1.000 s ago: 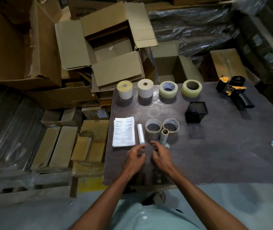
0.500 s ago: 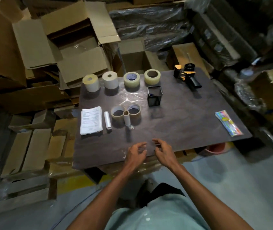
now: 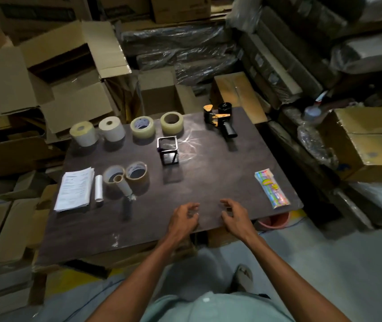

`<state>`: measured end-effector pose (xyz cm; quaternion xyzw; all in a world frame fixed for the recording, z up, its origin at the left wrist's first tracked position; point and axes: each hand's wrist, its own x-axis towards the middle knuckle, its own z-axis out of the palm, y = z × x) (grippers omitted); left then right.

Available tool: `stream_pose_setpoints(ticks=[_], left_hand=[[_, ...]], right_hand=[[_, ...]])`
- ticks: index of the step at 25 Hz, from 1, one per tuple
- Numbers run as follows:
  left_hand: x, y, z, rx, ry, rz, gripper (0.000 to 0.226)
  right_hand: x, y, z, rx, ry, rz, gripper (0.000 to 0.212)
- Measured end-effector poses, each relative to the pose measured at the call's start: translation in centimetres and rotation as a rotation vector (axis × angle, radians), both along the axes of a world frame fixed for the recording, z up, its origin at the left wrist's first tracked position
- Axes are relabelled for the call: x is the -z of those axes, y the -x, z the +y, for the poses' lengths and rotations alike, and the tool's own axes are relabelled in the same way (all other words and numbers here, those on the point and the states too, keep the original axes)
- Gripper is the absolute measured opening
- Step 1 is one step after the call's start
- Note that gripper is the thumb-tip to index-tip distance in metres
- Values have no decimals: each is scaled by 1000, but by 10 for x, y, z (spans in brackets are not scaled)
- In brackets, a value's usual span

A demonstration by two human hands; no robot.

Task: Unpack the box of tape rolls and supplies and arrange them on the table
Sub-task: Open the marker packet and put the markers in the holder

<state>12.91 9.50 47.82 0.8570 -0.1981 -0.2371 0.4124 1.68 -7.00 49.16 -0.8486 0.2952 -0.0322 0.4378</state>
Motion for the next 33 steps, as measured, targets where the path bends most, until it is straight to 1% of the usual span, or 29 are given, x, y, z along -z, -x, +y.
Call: stream_pose_setpoints(ticks=[5, 8, 10, 12, 15, 18, 21, 23, 24, 25, 27, 28, 29, 30, 33], left_hand=[[8, 5, -91, 27, -129, -44, 36], [13, 11, -124, 91, -224, -131, 35], [19, 12, -137, 137, -279, -195, 37], [20, 12, -143, 175, -355, -266, 37], [14, 12, -146, 236, -459, -369, 30], [14, 8, -145, 287, -481, -417, 32], [18, 3, -139, 284, -443, -394, 34], [25, -2, -134, 267, -370, -350, 36], [28, -5, -132, 250, -326, -299, 39], [31, -8, -131, 220, -279, -212, 42], [29, -15, -128, 121, -154, -28, 43], [26, -18, -126, 62, -90, 50, 41], [19, -20, -125, 13, -28, 117, 37], [13, -21, -125, -29, 28, 187, 33], [1, -24, -126, -204, 207, 498, 24]], right_hand=[[8, 7, -112, -5, 111, 47, 44], [15, 13, -159, -46, 272, 160, 48], [16, 18, -176, -57, 378, 255, 48], [16, 21, -185, -79, 444, 331, 55], [18, 18, -189, -117, 430, 397, 69], [19, 12, -188, -124, 426, 371, 69], [18, 0, -188, -145, 321, 350, 81], [16, -13, -183, -105, 225, 265, 83], [15, -19, -179, -59, 156, 188, 75], [12, -25, -173, 12, 59, 116, 61], [1, -39, -160, 153, -233, 41, 25], [-5, -47, -152, 193, -407, 15, 15], [-8, -53, -145, 216, -542, -5, 18], [-9, -59, -139, 231, -625, -17, 22], [-12, -72, -119, 254, -738, -30, 22]])
